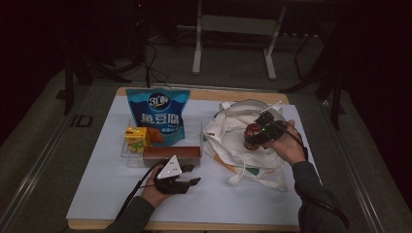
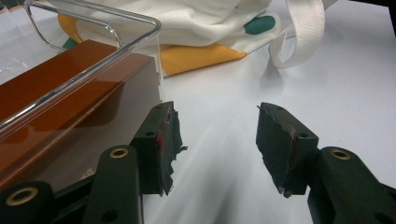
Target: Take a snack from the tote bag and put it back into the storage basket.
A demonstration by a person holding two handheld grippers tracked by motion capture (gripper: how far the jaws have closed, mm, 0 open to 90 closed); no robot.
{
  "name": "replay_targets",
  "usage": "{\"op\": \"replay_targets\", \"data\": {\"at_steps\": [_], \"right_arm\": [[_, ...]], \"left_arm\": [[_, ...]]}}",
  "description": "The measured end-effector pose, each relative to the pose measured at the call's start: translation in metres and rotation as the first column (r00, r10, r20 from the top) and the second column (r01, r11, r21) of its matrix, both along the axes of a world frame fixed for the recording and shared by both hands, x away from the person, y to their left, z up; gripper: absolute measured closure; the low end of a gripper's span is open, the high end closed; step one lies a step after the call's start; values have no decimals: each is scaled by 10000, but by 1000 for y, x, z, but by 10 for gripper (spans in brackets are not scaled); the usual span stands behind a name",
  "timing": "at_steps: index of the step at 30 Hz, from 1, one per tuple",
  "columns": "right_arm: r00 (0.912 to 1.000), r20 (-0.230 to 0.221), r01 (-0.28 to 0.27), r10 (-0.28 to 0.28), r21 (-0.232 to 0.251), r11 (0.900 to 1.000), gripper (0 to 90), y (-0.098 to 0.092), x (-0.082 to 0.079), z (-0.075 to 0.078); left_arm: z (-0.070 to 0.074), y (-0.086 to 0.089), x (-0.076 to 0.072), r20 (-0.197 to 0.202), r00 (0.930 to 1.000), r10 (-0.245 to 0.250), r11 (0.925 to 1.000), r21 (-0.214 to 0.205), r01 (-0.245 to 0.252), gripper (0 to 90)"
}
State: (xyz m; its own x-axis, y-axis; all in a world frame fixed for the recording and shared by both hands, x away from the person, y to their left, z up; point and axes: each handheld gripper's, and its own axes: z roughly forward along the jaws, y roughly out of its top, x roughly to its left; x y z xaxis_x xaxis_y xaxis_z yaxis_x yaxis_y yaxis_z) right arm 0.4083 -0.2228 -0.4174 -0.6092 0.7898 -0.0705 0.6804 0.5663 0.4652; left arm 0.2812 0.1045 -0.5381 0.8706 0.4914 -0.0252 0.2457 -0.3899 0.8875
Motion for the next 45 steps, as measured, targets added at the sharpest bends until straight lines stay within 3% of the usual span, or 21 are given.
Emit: {"op": "replay_targets", "data": {"at_steps": [45], "right_arm": [[9925, 297, -1199, 1184, 553, 9912, 258, 50, -13, 33]], "left_arm": [[0, 0, 0, -3, 10000, -31, 10000, 17, 31, 475]]}}
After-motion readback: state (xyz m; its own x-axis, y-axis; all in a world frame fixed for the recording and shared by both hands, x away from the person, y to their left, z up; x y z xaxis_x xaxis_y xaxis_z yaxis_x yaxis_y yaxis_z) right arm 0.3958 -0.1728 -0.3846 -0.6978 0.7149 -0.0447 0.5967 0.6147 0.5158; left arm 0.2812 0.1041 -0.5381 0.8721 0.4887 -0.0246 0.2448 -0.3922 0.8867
